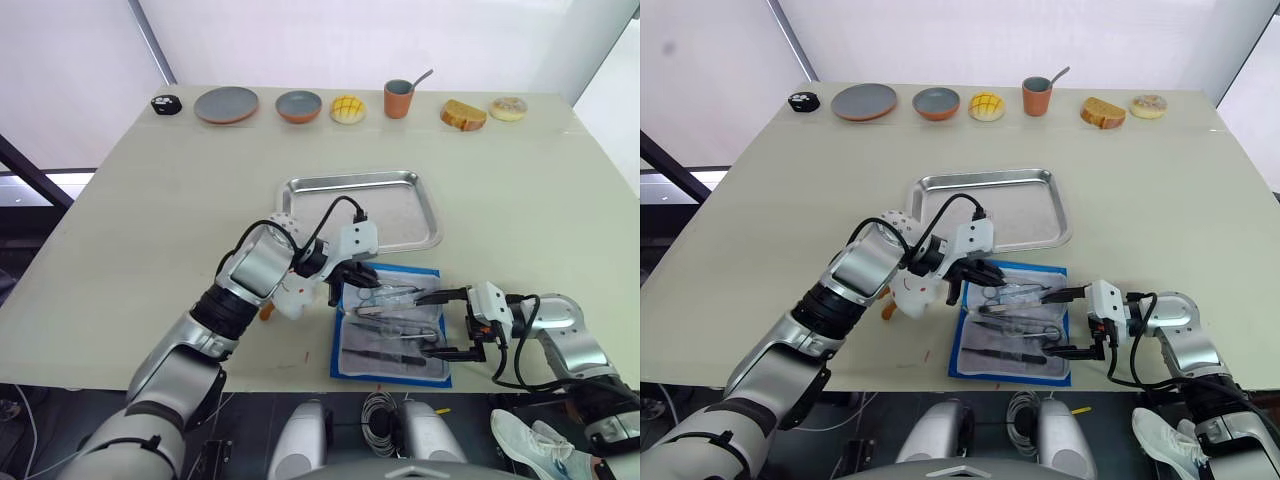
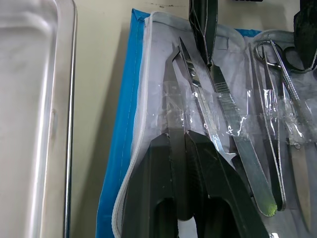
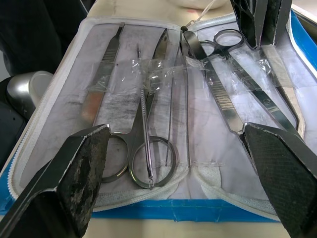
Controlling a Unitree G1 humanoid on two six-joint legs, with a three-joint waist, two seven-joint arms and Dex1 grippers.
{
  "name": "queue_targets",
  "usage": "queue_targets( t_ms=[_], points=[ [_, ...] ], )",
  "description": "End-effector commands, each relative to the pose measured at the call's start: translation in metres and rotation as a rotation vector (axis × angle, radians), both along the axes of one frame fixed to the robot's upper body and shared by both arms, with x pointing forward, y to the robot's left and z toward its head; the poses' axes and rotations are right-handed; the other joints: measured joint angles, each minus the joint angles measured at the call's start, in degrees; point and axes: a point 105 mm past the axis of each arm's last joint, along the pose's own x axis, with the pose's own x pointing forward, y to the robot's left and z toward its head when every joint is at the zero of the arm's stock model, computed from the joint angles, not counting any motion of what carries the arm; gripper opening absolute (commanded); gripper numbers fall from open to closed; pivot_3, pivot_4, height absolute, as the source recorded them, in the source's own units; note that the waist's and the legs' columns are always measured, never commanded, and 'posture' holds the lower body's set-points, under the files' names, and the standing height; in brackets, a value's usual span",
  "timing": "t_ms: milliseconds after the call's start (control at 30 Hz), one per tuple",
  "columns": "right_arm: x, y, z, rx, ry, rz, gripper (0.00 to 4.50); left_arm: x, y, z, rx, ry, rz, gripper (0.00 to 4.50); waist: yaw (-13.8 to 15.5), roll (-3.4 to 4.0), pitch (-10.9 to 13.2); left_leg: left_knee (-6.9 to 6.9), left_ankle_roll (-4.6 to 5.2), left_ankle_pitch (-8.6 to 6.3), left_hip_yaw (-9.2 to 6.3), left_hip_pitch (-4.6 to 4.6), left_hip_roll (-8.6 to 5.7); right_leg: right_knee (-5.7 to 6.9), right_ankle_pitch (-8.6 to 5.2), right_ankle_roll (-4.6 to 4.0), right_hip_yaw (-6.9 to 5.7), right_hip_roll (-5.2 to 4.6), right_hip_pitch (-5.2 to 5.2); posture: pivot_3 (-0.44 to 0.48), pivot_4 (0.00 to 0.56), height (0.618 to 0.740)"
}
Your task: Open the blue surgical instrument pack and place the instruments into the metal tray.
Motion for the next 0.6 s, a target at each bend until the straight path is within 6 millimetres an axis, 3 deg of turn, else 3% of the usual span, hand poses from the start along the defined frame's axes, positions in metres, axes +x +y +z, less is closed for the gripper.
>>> queue_targets(
  t_ms=[33,600],
  points=[
    [-0.015,-0.004,-0.038,-0.135,0.136,-0.002,4.50,0.000,-0.004,0.020,-0.015,-0.049,-0.028,0.05,0.0,0.00,0.0,0.00,0.00,0.00,0.00,0.00,0.00,0.00,0.00,0.00,0.00,0.01,0.00,0.000,0.150,0.740],
    [-0.013,-0.002,-0.038,-0.139,0.140,-0.005,4.50,0.003,0.008,0.033,-0.004,-0.038,-0.007,0.05,-0.1,0.00,0.0,0.00,0.00,0.00,-0.01,0.00,0.01,0.00,0.00,0.00,0.01,0.02,0.00,0.000,0.150,0.740]
  ],
)
